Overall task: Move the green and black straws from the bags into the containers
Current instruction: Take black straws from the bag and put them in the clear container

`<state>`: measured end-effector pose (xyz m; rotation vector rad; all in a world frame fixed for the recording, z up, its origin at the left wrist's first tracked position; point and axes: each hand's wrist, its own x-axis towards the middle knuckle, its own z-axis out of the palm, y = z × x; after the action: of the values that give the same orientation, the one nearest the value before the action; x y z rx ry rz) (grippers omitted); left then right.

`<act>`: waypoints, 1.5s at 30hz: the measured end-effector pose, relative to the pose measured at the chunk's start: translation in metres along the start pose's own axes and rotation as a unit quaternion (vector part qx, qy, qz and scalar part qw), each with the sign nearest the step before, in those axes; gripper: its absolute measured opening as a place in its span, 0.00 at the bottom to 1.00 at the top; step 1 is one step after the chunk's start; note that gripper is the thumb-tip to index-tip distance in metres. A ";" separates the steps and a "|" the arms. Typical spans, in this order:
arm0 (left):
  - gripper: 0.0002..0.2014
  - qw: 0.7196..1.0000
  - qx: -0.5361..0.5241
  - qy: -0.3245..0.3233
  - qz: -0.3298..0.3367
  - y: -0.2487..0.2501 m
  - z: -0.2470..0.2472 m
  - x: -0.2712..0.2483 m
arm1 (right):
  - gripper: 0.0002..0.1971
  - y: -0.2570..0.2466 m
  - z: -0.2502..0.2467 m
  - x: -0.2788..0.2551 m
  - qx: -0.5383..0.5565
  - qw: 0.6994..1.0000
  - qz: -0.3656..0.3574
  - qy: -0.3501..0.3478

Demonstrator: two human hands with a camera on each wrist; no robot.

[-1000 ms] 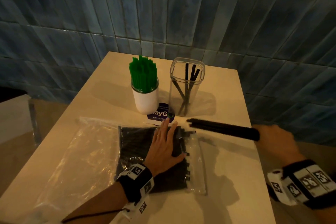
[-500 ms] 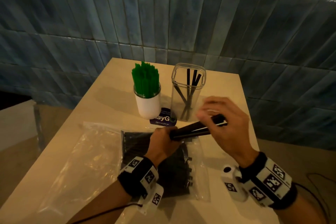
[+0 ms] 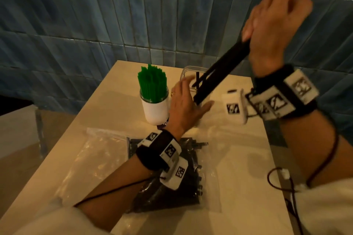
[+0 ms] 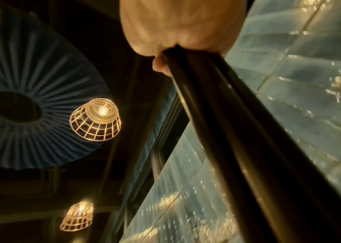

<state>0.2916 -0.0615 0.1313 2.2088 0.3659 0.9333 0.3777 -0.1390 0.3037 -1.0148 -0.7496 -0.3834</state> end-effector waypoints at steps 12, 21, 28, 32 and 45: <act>0.47 0.963 0.190 -0.177 -0.071 -0.037 0.012 0.001 | 0.26 0.102 0.005 0.005 -0.247 0.966 0.068 0.042; 0.48 0.954 0.218 -0.196 -0.067 -0.040 0.010 0.000 | 0.22 0.152 -0.022 -0.072 -0.363 0.868 0.173 -0.290; 0.24 0.991 0.109 -0.050 0.055 -0.033 0.009 -0.044 | 0.11 0.131 -0.074 -0.100 -0.390 0.892 0.051 -0.224; 0.19 0.939 0.080 -0.326 0.078 -0.033 0.021 -0.080 | 0.09 0.119 -0.118 -0.140 -0.344 0.927 0.090 -0.115; 0.20 0.868 0.197 -0.428 0.158 -0.052 0.036 -0.125 | 0.13 0.121 -0.157 -0.235 -0.439 0.676 0.372 -0.461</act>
<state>0.2308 -0.1040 0.0129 2.8476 -0.2625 -0.0725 0.3489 -0.2270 0.0101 -2.4083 -0.9505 0.6530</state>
